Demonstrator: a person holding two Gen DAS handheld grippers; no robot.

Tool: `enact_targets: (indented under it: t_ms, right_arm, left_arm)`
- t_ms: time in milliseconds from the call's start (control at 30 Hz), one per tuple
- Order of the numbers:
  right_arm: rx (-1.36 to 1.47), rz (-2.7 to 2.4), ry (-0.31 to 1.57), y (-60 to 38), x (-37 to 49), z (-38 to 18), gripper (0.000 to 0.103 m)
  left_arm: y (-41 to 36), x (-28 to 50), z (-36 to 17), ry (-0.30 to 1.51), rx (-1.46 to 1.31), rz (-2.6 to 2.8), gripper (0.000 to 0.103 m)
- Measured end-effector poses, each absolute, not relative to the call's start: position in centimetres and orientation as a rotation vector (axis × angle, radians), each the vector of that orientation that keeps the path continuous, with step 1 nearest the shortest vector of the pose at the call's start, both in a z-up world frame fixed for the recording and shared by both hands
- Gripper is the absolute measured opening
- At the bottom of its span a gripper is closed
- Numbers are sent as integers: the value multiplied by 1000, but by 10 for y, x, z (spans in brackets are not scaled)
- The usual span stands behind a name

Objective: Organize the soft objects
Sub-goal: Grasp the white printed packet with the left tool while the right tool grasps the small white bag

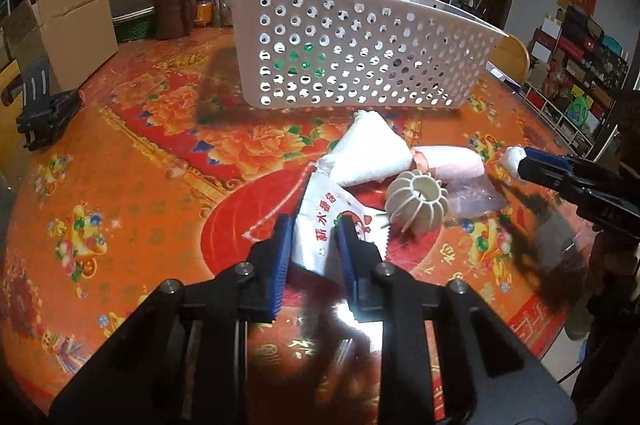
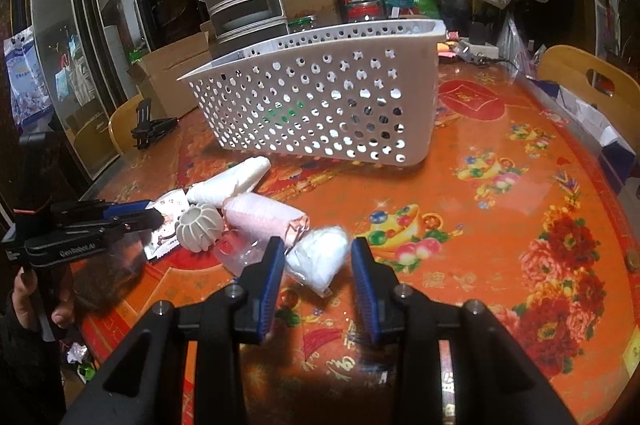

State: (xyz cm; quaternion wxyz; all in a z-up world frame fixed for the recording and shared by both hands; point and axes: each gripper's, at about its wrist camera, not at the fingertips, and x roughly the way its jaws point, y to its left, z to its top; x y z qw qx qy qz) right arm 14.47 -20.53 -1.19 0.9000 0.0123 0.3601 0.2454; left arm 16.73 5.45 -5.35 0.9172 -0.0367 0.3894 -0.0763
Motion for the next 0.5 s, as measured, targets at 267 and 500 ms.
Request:
enact_targets:
  t_ms: [267, 500]
  right_arm:
    - [20, 496, 748, -204, 145, -12, 34]
    - [31, 498, 755, -206, 146, -13, 34]
  left_arm:
    - [57, 166, -56, 806, -85, -171, 19]
    - [49, 165, -57, 816, -83, -201, 10]
